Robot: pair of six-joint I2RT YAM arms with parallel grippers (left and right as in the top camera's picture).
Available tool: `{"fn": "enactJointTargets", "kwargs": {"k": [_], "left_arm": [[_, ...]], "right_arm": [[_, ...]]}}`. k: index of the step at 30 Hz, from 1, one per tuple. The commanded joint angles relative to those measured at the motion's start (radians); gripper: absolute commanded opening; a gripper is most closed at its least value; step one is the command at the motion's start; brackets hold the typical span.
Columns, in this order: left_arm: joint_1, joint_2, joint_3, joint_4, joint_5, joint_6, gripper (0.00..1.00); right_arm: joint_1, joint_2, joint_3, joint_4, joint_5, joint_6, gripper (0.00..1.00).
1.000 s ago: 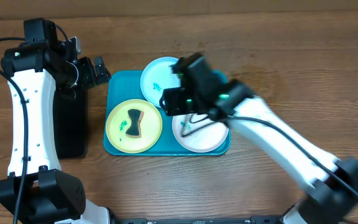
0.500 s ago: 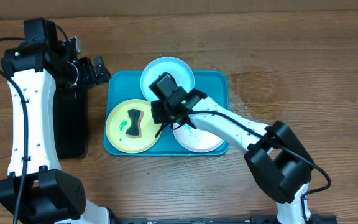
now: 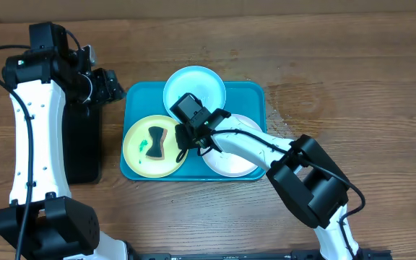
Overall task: Clean dirty plates on tray and stack at the side
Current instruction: 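Reach the right gripper over and pin the yellow plate's rim, then grasp the sponge again with the left gripper on the yellow plate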
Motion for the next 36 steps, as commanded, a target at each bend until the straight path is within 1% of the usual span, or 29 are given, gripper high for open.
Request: {"fn": "enactJointTargets", "kwargs": {"k": [1, 4, 6, 10, 13, 16, 25, 27, 29, 32, 36], "left_arm": [[-0.028, 0.010, -0.030, 0.008, 0.042, 0.008, 0.59], [-0.049, 0.011, -0.100, 0.037, 0.041, 0.012, 0.59], [-0.064, 0.011, -0.168, 0.075, 0.045, 0.012, 0.59], [-0.094, 0.011, -0.309, 0.184, 0.045, 0.021, 0.64], [-0.119, 0.011, -0.394, 0.267, 0.045, 0.019, 0.64], [-0.137, 0.011, -0.453, 0.325, 0.061, 0.018, 0.59], [-0.196, 0.027, -0.590, 0.480, 0.058, 0.008, 0.55], [-0.199, 0.040, -0.598, 0.491, 0.033, 0.007, 0.55], [-0.199, 0.065, -0.599, 0.491, -0.040, -0.007, 0.55], [-0.199, 0.106, -0.599, 0.486, -0.038, -0.009, 0.52], [-0.199, 0.155, -0.599, 0.483, -0.033, -0.009, 0.42]], "right_arm": [[0.005, 0.022, 0.000, -0.006, 0.007, 0.006, 0.25], [0.005, 0.022, 0.000, -0.006, 0.007, 0.007, 0.15], [0.005, 0.022, 0.000, -0.010, 0.007, 0.007, 0.15], [0.005, 0.022, 0.000, -0.018, 0.000, 0.006, 0.14], [0.005, 0.022, 0.000, -0.026, 0.000, 0.006, 0.14], [0.005, 0.022, 0.000, -0.027, 0.000, 0.006, 0.14], [0.004, 0.022, 0.001, -0.029, 0.000, 0.006, 0.10], [0.004, 0.022, 0.001, -0.029, 0.000, 0.006, 0.10], [0.004, 0.022, 0.001, -0.029, 0.000, 0.006, 0.10], [0.004, 0.022, 0.001, -0.029, 0.000, 0.006, 0.10], [0.004, 0.022, 0.001, -0.028, 0.000, 0.006, 0.10]]}}
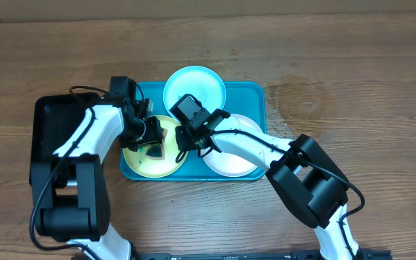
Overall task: Clean dirty plates on tray and stack at the side
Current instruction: 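Grasp the sponge again with the left gripper on the yellow plate, then scrub the yellow plate with the sponge while the right gripper holds it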
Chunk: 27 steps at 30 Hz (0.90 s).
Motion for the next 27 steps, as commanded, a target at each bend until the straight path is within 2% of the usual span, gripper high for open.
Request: {"fn": "enactJointTargets", "kwargs": {"k": [1, 3, 5, 7, 10, 16, 18, 22, 27], "left_arm": [[-0.003, 0.055, -0.010, -0.004, -0.016, -0.003, 0.40], [-0.002, 0.055, -0.009, -0.004, -0.017, -0.003, 0.36], [0.001, 0.050, 0.001, -0.011, -0.023, -0.003, 0.24], [0.001, 0.050, 0.020, -0.025, -0.048, -0.007, 0.06], [0.001, 0.050, 0.058, -0.059, -0.132, -0.018, 0.04], [0.001, 0.050, 0.102, -0.097, -0.414, -0.158, 0.04], [0.001, 0.050, 0.101, -0.097, -0.460, -0.180, 0.04], [-0.002, 0.050, 0.102, -0.083, -0.394, -0.178, 0.04], [-0.001, 0.051, 0.100, -0.048, -0.052, -0.132, 0.04]], "right_arm": [[0.003, 0.020, 0.000, -0.008, 0.010, 0.004, 0.10], [0.003, 0.020, 0.000, -0.008, 0.010, 0.003, 0.10], [0.002, 0.020, 0.000, -0.005, 0.010, 0.004, 0.10], [0.001, 0.020, 0.000, -0.005, 0.010, 0.004, 0.10], [-0.003, 0.020, 0.000, -0.008, 0.010, 0.004, 0.10], [-0.011, 0.020, 0.000, -0.009, 0.010, 0.003, 0.10], [-0.016, 0.020, 0.000, -0.012, 0.010, 0.003, 0.10], [-0.024, 0.019, 0.000, -0.020, 0.010, 0.003, 0.10], [-0.029, 0.020, 0.000, -0.020, 0.010, 0.003, 0.10]]}}
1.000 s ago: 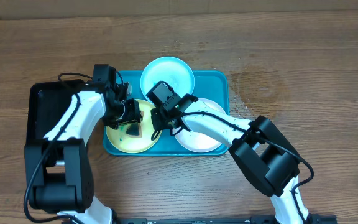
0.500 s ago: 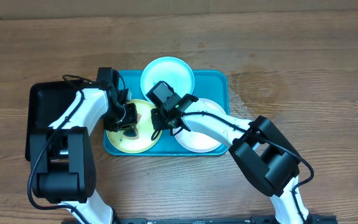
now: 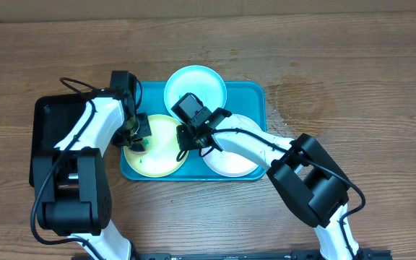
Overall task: Clean dirty plates on tray and stack at the side
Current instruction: 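Scrub the yellow plate with the sponge while the right gripper holds it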
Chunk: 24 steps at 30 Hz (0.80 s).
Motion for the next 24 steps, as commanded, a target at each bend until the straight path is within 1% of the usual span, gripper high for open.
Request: {"fn": "enactJointTargets", "kwargs": {"k": [1, 3, 5, 7, 14, 16, 20, 24], "left_arm": [[-0.002, 0.012, 0.018, 0.024, 0.272, 0.024, 0.04], [-0.002, 0.012, 0.016, 0.036, 0.361, 0.047, 0.04], [-0.002, 0.013, 0.015, 0.039, 0.395, 0.069, 0.04], [-0.002, 0.016, 0.011, 0.040, 0.393, 0.093, 0.04], [-0.001, 0.061, -0.031, 0.103, 0.352, 0.095, 0.04], [-0.001, 0.079, -0.034, 0.109, 0.284, 0.094, 0.04], [-0.001, 0.111, -0.035, 0.097, 0.038, 0.060, 0.04], [0.000, 0.120, -0.035, 0.073, -0.151, 0.048, 0.04]], "right_arm": [[-0.016, 0.019, 0.000, -0.013, 0.024, 0.003, 0.10], [-0.016, 0.020, 0.000, -0.013, 0.024, 0.003, 0.10], [-0.016, 0.020, 0.000, -0.013, 0.024, 0.003, 0.10], [-0.016, 0.020, 0.000, -0.013, 0.024, 0.003, 0.10], [-0.016, 0.020, 0.000, -0.012, 0.024, 0.003, 0.10], [-0.016, 0.019, 0.000, -0.012, 0.024, 0.003, 0.10], [-0.016, 0.019, 0.000, -0.013, 0.024, 0.003, 0.09], [-0.016, 0.020, 0.000, -0.012, 0.024, 0.003, 0.07]]}}
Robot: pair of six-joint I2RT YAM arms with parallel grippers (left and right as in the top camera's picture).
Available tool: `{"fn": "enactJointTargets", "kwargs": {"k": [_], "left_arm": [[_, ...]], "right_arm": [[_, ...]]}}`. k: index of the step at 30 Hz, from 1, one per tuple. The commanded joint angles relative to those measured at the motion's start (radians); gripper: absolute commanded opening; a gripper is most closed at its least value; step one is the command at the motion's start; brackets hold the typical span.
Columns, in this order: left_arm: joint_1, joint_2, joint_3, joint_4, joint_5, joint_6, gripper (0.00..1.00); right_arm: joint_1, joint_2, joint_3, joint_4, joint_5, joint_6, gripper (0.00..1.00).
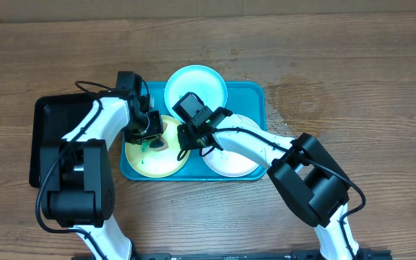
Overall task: Clean dirty plates on tray and stack at the side
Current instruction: 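Scrub the yellow plate with the sponge while the right gripper holds it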
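Observation:
A yellow plate lies at the left of the teal tray, with a green smear on it. My left gripper is low over the plate's upper part, apparently shut on a dark sponge that shows just to its right. From the right, my right gripper reaches the yellow plate's right rim and looks shut on it. A pale blue plate fills the tray's far side and a white plate its right, partly under the right arm.
A black tray lies on the wooden table left of the teal tray, partly under the left arm. The right arm crosses the white plate from the front right. A cardboard edge runs along the far side.
My left gripper has moved from the yellow plate's left rim to its upper middle. The dark sponge and the green smear show beside it again. The right gripper has stayed put.
First the left arm was back over the black tray, and the dark sponge lay beside a green smear on the yellow plate. Then my left gripper was down on the sponge. Later it was at the plate's left rim, and now it is back toward the middle. The right gripper stayed at the rim throughout.

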Motion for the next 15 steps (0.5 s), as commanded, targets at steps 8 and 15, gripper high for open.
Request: {"fn": "enactJointTargets", "kwargs": {"k": [8, 15], "left_arm": [[0.015, 0.055, -0.003, -0.097, -0.537, -0.016, 0.04], [0.014, 0.039, 0.203, -0.293, -0.267, 0.019, 0.04]], "right_arm": [[-0.011, 0.020, 0.000, -0.008, 0.029, 0.003, 0.04], [-0.011, 0.020, 0.000, -0.003, 0.029, 0.003, 0.04]]}}
